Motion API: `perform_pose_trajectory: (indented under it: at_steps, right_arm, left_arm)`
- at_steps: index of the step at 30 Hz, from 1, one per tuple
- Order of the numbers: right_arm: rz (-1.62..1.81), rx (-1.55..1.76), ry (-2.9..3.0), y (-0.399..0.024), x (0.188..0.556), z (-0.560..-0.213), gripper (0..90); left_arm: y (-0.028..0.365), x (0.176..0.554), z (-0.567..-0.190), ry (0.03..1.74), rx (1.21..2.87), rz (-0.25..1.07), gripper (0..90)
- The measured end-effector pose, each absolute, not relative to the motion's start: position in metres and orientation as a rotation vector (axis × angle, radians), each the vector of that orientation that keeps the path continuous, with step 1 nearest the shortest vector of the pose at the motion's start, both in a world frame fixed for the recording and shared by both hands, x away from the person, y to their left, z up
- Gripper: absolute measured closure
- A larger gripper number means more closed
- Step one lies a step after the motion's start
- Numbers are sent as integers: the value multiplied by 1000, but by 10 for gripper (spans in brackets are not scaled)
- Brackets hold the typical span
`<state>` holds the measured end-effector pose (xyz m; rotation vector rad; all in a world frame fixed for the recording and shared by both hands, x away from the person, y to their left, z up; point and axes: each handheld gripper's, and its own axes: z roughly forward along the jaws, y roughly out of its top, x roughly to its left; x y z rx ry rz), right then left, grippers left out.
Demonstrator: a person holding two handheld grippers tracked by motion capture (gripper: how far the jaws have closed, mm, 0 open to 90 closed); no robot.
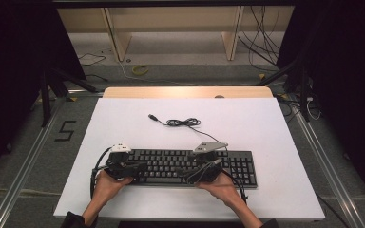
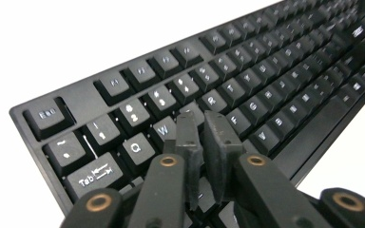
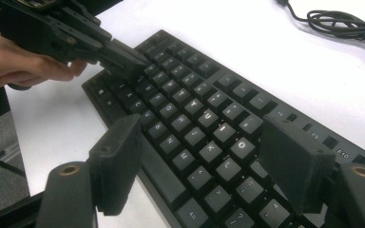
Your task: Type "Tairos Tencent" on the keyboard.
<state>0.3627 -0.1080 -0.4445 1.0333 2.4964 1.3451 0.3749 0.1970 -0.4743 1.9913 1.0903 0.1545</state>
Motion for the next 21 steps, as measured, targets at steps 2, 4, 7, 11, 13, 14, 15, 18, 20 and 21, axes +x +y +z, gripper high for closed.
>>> perform_pose_trajectory:
  at_steps: [2, 4, 7, 11, 13, 14, 15, 18, 20, 21]
  right_arm:
    - [1347, 1036, 2494, -108, 363, -444, 321]
    - [1349, 1033, 2494, -108, 362, -444, 320]
    - [1348, 1030, 2494, -107, 362, -444, 320]
    - [1352, 1031, 2493, -108, 362, -444, 321]
    - [1354, 1030, 2493, -107, 362, -444, 321]
    - [1354, 1028, 2493, -107, 362, -444, 321]
    - [1356, 1024, 2493, -107, 362, -444, 321]
    - [1358, 1022, 2497, -106, 361, -444, 321]
    - [1357, 1022, 2498, -105, 361, -445, 322]
    - [1358, 1022, 2499, -105, 361, -445, 322]
  left_arm:
    - [199, 374, -472, 1083, 1970, 146, 789]
    - [200, 373, -470, 1079, 1954, 149, 760]
    - [201, 372, -468, 1078, 1923, 138, 708]
    - [204, 371, -466, 1081, 1884, 117, 608]
    - [205, 371, -465, 1087, 1861, 112, 540]
    - [205, 370, -465, 1080, 1858, 112, 514]
    - [205, 369, -464, 1081, 1849, 115, 493]
    - [205, 368, -463, 1077, 1837, 119, 427]
    - [205, 366, -461, 1068, 1829, 133, 394]
    - [206, 365, -461, 1068, 1822, 136, 383]
